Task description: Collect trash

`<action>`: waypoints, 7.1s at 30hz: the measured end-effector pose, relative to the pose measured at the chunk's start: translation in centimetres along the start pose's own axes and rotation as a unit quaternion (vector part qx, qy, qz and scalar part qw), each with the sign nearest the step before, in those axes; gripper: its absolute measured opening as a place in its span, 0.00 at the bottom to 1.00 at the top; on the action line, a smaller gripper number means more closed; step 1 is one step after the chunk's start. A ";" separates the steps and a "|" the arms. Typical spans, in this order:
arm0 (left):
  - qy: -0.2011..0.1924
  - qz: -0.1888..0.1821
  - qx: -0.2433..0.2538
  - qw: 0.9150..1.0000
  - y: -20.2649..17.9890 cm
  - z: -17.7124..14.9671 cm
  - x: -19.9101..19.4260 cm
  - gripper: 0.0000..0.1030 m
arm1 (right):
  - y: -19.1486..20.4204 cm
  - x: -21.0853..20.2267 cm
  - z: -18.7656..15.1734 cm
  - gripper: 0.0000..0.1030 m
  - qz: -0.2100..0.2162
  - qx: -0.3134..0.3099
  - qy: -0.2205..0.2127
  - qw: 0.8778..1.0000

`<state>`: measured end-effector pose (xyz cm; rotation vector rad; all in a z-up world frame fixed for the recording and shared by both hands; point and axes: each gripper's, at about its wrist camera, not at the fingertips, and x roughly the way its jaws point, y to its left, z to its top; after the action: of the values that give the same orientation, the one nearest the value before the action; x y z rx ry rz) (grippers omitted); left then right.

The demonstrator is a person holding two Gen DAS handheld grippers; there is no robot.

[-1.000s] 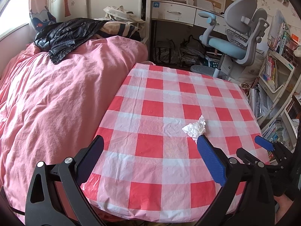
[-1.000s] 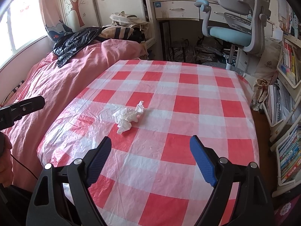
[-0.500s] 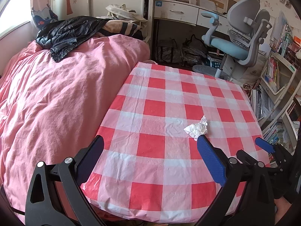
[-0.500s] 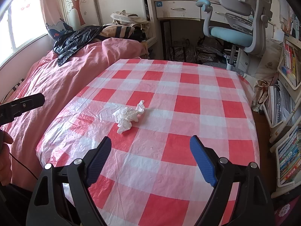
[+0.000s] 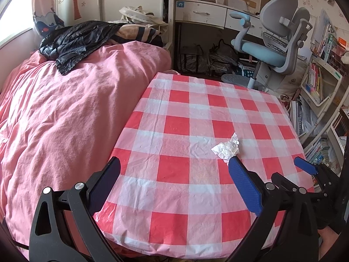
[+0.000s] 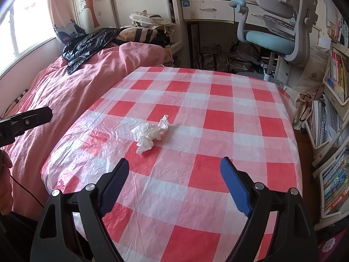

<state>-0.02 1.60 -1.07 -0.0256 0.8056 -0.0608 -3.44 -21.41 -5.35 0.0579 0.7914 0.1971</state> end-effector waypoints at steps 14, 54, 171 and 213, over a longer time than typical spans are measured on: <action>-0.002 -0.001 0.004 1.000 -0.3 0.0 0.0 0.93 | 0.1 0.1 0.1 0.80 0.000 -0.001 0.001 1.000; 0.021 0.008 -0.072 0.997 4.5 1.5 1.9 0.93 | 3.3 5.7 2.4 0.80 0.009 -0.055 0.024 0.998; -0.115 0.018 0.010 0.993 0.2 -1.7 -5.5 0.93 | 3.6 -9.6 -0.2 0.93 -0.131 -0.028 -0.199 0.971; -0.117 -0.011 0.090 0.989 -5.1 -0.4 -3.2 0.93 | 0.6 -8.7 0.3 0.93 -0.125 0.003 -0.175 0.977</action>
<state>-2.78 -3.31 1.17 0.1273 0.5629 -0.1483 -9.24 -22.56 1.02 -0.0019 0.4407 -0.0550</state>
